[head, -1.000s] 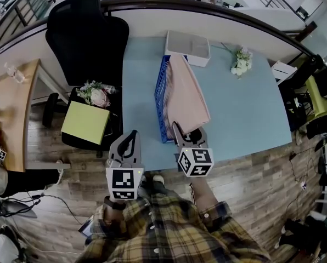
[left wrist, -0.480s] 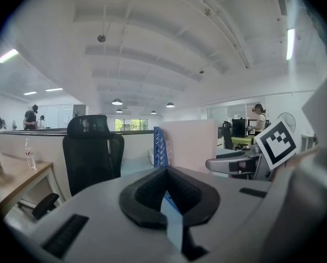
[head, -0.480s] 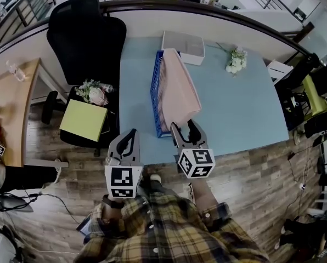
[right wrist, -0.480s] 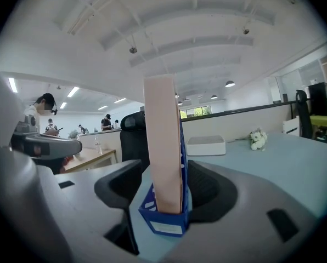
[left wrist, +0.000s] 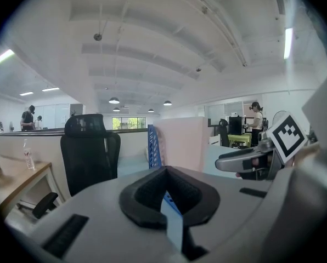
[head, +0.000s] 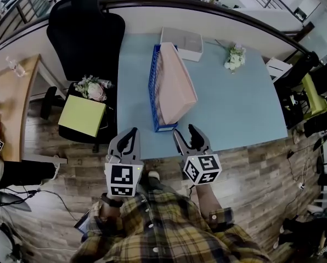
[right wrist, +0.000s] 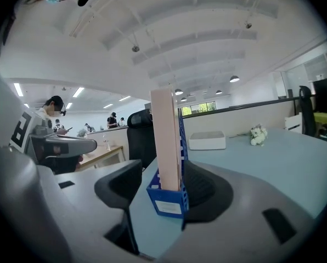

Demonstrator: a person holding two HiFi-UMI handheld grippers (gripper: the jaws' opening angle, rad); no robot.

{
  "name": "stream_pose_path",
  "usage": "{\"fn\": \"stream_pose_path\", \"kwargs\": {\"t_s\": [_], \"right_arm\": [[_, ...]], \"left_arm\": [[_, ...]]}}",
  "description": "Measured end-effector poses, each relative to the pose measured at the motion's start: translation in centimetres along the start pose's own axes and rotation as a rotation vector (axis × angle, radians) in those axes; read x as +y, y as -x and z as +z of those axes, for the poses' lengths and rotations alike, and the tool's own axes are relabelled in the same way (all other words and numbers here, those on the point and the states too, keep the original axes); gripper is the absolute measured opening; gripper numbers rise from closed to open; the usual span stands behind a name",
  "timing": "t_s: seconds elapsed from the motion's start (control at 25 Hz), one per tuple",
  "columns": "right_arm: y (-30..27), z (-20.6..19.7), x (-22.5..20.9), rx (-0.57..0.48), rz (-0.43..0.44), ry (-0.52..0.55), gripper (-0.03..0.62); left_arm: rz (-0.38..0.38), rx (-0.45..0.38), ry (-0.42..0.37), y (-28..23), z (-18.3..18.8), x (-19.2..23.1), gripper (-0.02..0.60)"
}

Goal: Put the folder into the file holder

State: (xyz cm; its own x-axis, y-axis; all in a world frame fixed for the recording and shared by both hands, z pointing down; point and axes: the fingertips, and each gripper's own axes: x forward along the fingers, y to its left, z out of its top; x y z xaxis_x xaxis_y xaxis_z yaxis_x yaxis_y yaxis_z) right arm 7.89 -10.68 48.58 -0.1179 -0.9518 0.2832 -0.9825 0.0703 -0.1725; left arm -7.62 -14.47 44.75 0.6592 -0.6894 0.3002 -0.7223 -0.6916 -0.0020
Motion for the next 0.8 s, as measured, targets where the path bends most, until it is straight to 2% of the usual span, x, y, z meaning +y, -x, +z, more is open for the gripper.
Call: {"fn": "stream_pose_path", "kwargs": {"t_s": [0.36,0.6,0.8], "right_arm": [[2.8,0.8,-0.5,-0.006,0.041,-0.003,0.238],[4.2,0.9,-0.9,-0.019,0.034,-0.034,0.204],[4.7,1.1,-1.1,-0.026,0.045,-0.047,0.142]], "left_arm": [[-0.005,0.011,0.002,0.1,-0.4,-0.1,-0.009],[-0.017,0.031,0.006,0.2,-1.2,-0.1,-0.009],[-0.025,0.046,0.014,0.1,-1.8,-0.1,-0.009]]}}
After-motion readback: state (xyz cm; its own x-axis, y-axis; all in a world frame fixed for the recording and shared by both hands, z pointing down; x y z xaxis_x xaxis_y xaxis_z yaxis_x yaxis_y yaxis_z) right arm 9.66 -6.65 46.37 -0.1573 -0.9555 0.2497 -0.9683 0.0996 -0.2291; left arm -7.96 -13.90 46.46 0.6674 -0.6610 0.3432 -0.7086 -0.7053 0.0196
